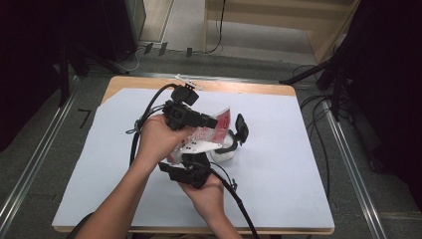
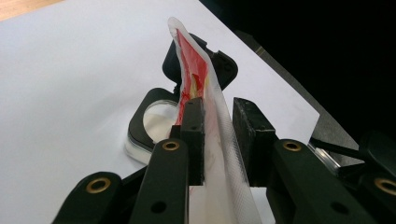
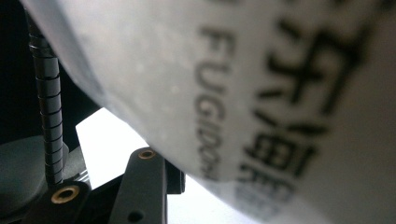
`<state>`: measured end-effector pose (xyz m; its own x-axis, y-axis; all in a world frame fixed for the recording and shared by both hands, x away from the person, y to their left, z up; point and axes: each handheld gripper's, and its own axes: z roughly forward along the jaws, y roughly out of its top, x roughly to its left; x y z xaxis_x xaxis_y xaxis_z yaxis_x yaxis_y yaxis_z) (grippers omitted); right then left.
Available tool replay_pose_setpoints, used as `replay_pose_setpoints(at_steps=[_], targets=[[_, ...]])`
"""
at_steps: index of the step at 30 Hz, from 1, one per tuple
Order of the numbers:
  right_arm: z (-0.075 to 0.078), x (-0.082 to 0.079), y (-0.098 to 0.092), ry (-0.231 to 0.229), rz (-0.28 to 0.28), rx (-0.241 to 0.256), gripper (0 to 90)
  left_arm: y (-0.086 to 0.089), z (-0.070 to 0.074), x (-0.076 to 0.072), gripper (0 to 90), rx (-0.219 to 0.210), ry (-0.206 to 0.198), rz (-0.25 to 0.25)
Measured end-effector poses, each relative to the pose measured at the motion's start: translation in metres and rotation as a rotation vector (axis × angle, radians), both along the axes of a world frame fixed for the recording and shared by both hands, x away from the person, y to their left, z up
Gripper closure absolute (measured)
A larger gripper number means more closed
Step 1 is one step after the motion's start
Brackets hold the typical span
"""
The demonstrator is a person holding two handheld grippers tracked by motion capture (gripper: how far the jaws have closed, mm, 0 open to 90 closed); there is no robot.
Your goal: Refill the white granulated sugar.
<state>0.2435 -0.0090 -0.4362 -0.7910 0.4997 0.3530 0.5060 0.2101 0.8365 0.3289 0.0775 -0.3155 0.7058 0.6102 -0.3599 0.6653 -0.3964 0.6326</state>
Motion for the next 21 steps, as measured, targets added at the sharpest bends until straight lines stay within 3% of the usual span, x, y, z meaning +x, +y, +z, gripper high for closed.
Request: replay_pose_setpoints(at_steps=[9, 21], targets=[[0.0005, 0.0002, -0.0001, -0.010, 0.004, -0.017, 63.6, -0.0002, -0.0004, 0.0014, 75.9, 0.000, -0.001, 0.000], [0.0044, 0.0008, -0.0001, 0.011, 0.005, -0.021, 63.6, 0.0001, 0.0010, 0.0017, 76.0, -0.013, -0.008, 0.010]])
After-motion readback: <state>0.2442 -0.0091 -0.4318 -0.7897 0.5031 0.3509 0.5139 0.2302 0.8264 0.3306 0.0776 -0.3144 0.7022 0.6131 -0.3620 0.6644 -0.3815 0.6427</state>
